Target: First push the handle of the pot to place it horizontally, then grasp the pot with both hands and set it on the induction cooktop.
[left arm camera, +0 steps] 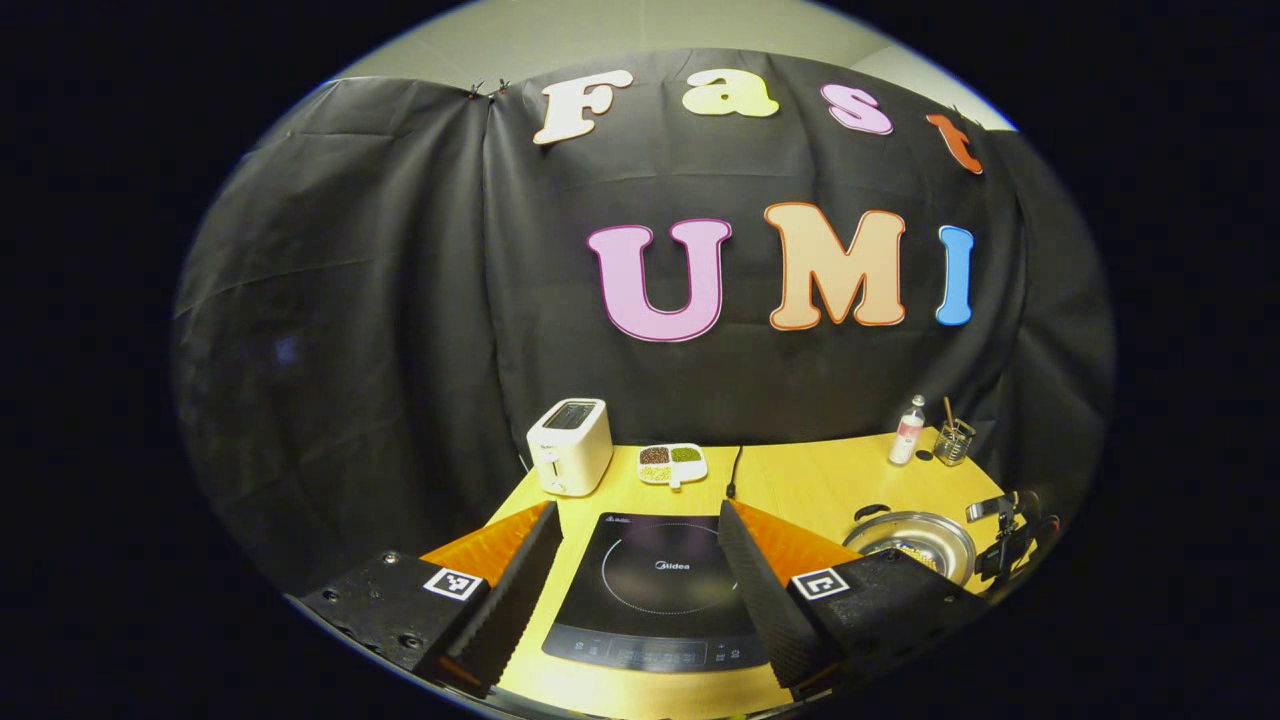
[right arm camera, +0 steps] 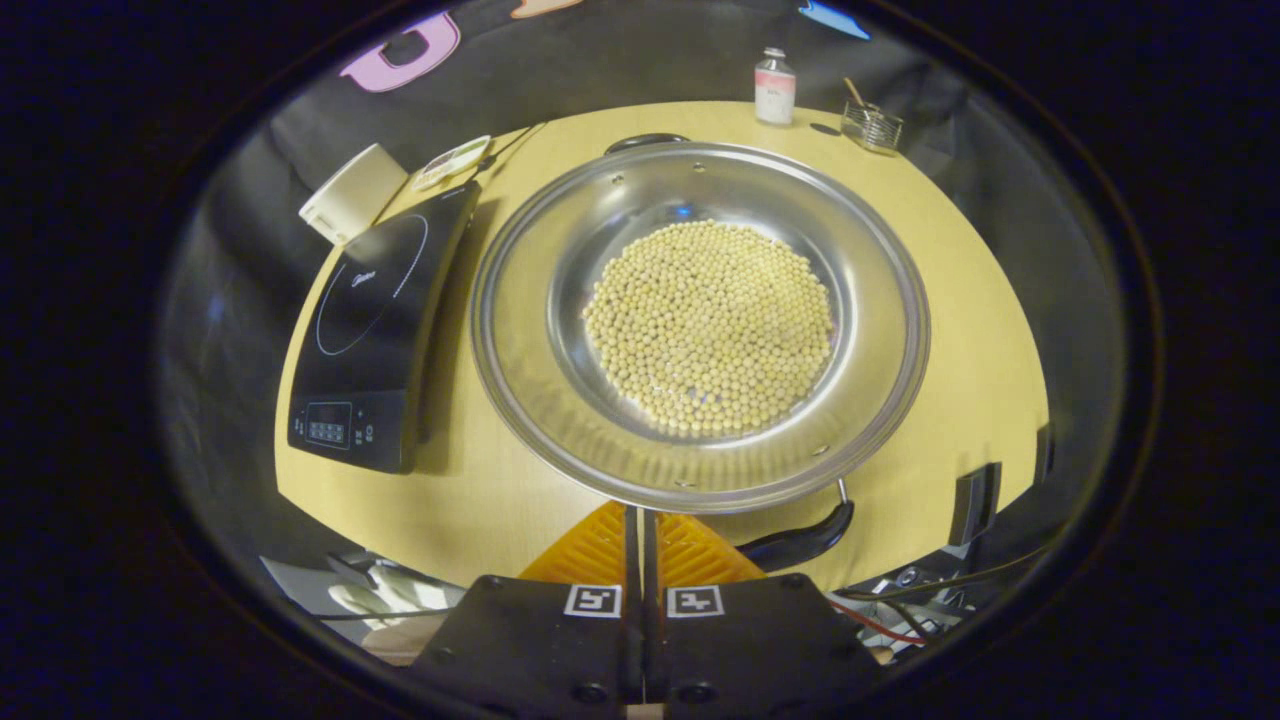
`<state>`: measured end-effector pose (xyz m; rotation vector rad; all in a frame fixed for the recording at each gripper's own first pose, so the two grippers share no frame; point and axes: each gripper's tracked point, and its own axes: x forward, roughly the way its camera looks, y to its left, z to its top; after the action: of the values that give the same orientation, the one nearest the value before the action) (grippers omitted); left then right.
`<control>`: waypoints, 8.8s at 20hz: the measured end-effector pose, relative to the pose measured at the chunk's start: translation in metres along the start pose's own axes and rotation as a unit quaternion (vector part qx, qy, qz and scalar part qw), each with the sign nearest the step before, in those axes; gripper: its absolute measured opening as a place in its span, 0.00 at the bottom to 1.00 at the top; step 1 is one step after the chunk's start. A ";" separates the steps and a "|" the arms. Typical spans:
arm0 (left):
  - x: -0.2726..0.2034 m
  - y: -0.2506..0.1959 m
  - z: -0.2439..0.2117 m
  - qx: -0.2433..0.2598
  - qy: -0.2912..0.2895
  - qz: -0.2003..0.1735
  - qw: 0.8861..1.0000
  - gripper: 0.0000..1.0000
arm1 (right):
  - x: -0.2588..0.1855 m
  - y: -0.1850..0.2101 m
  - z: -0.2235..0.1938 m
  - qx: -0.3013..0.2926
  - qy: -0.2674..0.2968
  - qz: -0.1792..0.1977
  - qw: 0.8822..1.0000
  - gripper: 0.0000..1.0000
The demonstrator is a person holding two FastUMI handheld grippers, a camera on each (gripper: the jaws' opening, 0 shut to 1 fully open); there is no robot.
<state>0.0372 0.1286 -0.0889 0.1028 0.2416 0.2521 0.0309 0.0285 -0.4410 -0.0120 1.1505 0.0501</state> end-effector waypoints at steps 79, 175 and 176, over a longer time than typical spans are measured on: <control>0.083 -0.206 -0.200 -0.087 0.307 -0.081 0.944 0.97 | 0.014 -0.194 0.146 0.049 -0.005 0.063 0.997 0.93; 0.204 0.110 -0.211 -0.050 0.327 -0.023 0.943 0.65 | 0.053 0.180 0.223 0.000 -0.072 0.081 0.994 0.51; 0.204 0.110 -0.214 -0.054 0.331 -0.022 0.942 0.65 | 0.054 0.180 0.224 -0.001 -0.075 0.081 0.994 0.52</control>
<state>0.1498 0.3028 -0.3266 -0.1015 0.8993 0.2481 0.2489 0.2183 -0.3957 0.0821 0.9989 0.1943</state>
